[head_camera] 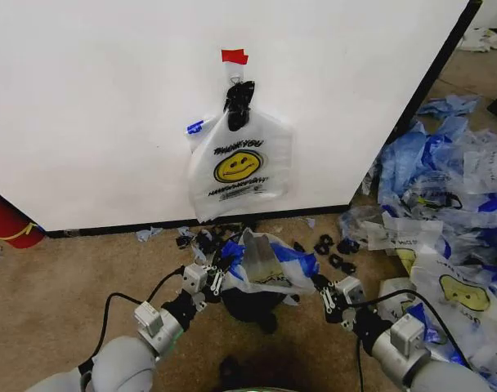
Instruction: Pick up the garbage bag from the wall and place it over the trash bin.
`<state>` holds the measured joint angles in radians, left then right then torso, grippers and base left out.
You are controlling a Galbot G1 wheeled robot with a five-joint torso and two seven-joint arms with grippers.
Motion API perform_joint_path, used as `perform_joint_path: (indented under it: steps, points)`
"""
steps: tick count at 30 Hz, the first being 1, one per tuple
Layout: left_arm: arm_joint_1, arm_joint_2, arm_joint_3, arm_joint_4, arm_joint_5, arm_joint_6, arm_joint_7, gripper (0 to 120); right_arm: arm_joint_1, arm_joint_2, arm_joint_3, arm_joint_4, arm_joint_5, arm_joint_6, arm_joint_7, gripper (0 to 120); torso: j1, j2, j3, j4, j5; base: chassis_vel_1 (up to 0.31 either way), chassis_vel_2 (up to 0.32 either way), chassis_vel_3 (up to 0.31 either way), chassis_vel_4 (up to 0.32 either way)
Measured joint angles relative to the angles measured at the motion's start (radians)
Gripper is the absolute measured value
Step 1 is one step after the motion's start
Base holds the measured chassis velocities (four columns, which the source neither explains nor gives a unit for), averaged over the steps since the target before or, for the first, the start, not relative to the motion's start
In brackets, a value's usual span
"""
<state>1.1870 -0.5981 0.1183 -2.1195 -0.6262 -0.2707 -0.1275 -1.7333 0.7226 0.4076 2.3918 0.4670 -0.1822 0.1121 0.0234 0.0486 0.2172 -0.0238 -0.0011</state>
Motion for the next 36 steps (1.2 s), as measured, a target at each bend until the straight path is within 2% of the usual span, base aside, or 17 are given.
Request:
perform_joint_path:
  steps: [6, 11, 23, 36]
  points:
    - [0.013, 0.021, -0.011, 0.022, -0.007, -0.073, 0.082, 0, -0.05, 0.0, 0.018, -0.007, -0.027, 0.054, -0.046, 0, 0.0, 0.0, 0.0, 0.0002, 0.0, 0.0, 0.0, 0.0, 0.0]
    - [0.017, 0.033, -0.016, 0.035, -0.004, -0.095, 0.105, 0, -0.074, -0.001, 0.024, -0.012, -0.039, 0.064, -0.05, 0, 0.0, 0.0, 0.0, 0.0002, 0.0002, 0.0, 0.0, 0.0, 0.0]
    - [0.091, 0.061, -0.049, 0.04, 0.026, -0.105, 0.096, 0, -0.103, -0.005, 0.03, -0.021, -0.041, 0.059, -0.041, 0, 0.0, 0.0, 0.0, 0.0002, 0.0001, 0.0, 0.0, 0.0, 0.0]
    - [0.149, 0.041, -0.023, 0.047, 0.089, -0.104, 0.075, 0, -0.129, 0.001, -0.005, -0.031, -0.051, 0.042, -0.025, 0, 0.0, 0.0, 0.0, 0.0001, 0.0, 0.0, 0.0, 0.0, 0.0]
